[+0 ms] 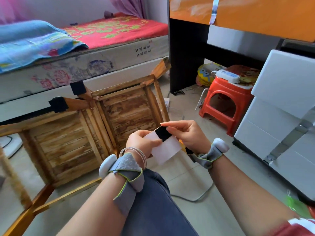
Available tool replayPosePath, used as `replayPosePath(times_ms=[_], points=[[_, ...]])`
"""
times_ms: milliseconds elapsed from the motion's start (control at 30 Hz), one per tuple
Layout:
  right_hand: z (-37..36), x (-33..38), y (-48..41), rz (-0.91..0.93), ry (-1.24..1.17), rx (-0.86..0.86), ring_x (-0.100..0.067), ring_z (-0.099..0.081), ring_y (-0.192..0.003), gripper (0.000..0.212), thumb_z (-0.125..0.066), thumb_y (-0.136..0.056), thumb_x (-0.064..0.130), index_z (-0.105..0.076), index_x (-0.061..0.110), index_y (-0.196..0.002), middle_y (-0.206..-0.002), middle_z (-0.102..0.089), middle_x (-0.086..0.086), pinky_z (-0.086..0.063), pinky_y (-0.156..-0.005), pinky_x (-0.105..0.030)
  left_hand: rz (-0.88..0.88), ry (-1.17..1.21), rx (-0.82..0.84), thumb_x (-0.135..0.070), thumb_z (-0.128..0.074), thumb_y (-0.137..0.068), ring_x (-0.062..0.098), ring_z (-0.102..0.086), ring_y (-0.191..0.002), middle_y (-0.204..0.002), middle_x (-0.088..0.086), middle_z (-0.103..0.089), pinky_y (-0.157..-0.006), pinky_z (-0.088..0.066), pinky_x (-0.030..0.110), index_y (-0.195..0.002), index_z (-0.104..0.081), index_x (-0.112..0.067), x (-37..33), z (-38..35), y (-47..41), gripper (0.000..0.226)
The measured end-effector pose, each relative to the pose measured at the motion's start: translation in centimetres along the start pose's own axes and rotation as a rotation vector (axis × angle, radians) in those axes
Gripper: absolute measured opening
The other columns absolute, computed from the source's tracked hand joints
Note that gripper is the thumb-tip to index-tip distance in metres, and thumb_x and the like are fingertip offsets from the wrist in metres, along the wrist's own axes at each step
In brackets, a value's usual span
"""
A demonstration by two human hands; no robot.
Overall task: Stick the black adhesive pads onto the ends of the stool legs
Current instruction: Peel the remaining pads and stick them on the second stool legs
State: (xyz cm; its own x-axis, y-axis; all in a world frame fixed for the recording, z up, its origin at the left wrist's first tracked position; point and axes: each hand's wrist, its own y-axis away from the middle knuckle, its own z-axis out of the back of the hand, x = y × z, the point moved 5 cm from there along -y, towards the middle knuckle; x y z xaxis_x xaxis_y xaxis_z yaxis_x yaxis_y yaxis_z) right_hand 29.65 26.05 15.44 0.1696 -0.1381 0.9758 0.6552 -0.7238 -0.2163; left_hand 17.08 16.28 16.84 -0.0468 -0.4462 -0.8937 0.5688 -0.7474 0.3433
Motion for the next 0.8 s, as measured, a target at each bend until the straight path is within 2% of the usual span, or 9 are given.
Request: replayPosePath(times_ms=[67,133,300,367,467,567,633,700,800], points=[[0.0,-0.3,0.0,-0.019,0.001,-0.016,-0.016,-0.058,-0.070,0.026,-0.064,-0.086,0.007,-0.075,0.028,-0.096,-0.086,-0.072,-0.016,-0.050,-0.064,-0.023,0.002,0.089,-0.073,-0.014,-0.079,-0.067,0.028,-0.066,-0.087,-0.098,0.010,-0.067,-0.069,-0.057,0.037,-0.101,-0.064,-0.014,0.2,0.6,-0.2,0.037],[-0.3,-0.5,0.0,-0.048,-0.047,0.004,-0.011,-0.058,-0.068,0.028,-0.067,-0.083,0.005,-0.074,0.028,-0.097,-0.085,-0.068,-0.010,-0.051,-0.061,-0.016,-0.017,0.140,-0.123,-0.014,-0.079,-0.068,0.030,-0.067,-0.086,-0.097,0.011,-0.069,-0.077,-0.057,0.043,-0.095,-0.064,-0.014,0.2,1.1,-0.3,0.031],[-0.7,-0.8,0.0,-0.071,-0.132,0.044,-0.011,-0.068,-0.090,0.037,-0.071,-0.075,-0.003,-0.071,0.019,-0.104,-0.095,-0.075,0.001,-0.055,-0.080,-0.022,-0.056,0.164,-0.161,-0.014,-0.076,-0.072,0.029,-0.067,-0.082,-0.090,0.009,-0.070,-0.079,-0.057,0.044,-0.079,-0.064,-0.020,0.2,1.3,-0.3,0.015],[-0.6,-0.7,0.0,-0.051,-0.102,0.035,-0.010,-0.069,-0.091,0.032,-0.071,-0.076,0.003,-0.072,0.022,-0.102,-0.095,-0.076,0.006,-0.055,-0.077,-0.020,-0.060,0.182,-0.149,-0.011,-0.075,-0.072,0.029,-0.066,-0.080,-0.089,0.011,-0.069,-0.079,-0.056,0.042,-0.077,-0.064,-0.019,0.1,1.3,-0.3,0.015],[-0.2,-0.8,-0.2,-0.052,-0.051,-0.063,-0.005,-0.066,-0.068,0.013,-0.070,-0.076,0.028,-0.077,0.029,-0.086,-0.079,-0.075,0.009,-0.051,-0.058,-0.016,-0.053,0.183,-0.130,-0.011,-0.076,-0.071,0.027,-0.067,-0.080,-0.084,0.006,-0.069,-0.078,-0.056,0.040,-0.074,-0.064,-0.021,0.1,1.2,-0.2,0.017],[0.9,-1.6,-0.5,-0.071,-0.120,-0.233,-0.006,-0.055,-0.050,0.012,-0.067,-0.082,0.028,-0.076,0.023,-0.076,-0.060,-0.068,0.004,-0.045,-0.047,-0.017,-0.049,0.190,-0.148,-0.013,-0.077,-0.070,0.023,-0.065,-0.078,-0.077,-0.004,-0.065,-0.075,-0.056,0.037,-0.070,-0.059,-0.025,0.2,1.2,-0.1,0.021],[1.4,-1.8,-0.5,-0.071,-0.180,-0.267,-0.007,-0.058,-0.053,0.010,-0.068,-0.080,0.028,-0.076,0.024,-0.082,-0.066,-0.071,0.001,-0.046,-0.047,-0.017,-0.049,0.212,-0.181,-0.014,-0.076,-0.072,0.023,-0.064,-0.080,-0.077,-0.005,-0.064,-0.076,-0.057,0.039,-0.071,-0.059,-0.027,0.3,1.5,0.0,0.021],[1.9,-1.6,-1.0,-0.060,-0.122,-0.251,-0.008,-0.062,-0.060,0.014,-0.071,-0.078,0.026,-0.076,0.027,-0.091,-0.075,-0.074,0.002,-0.050,-0.051,-0.018,-0.056,0.244,-0.230,-0.014,-0.073,-0.075,0.027,-0.066,-0.083,-0.077,-0.004,-0.064,-0.078,-0.057,0.043,-0.072,-0.061,-0.026,0.4,1.8,-0.2,0.017],[2.3,-1.1,-2.7,-0.069,-0.146,-0.214,-0.011,-0.061,-0.065,0.025,-0.064,-0.086,0.009,-0.073,0.026,-0.101,-0.076,-0.071,0.003,-0.053,-0.057,-0.020,-0.043,0.300,-0.328,-0.017,-0.068,-0.080,0.030,-0.065,-0.086,-0.075,-0.006,-0.062,-0.077,-0.058,0.047,-0.075,-0.061,-0.027,0.4,2.7,-0.6,0.013]])
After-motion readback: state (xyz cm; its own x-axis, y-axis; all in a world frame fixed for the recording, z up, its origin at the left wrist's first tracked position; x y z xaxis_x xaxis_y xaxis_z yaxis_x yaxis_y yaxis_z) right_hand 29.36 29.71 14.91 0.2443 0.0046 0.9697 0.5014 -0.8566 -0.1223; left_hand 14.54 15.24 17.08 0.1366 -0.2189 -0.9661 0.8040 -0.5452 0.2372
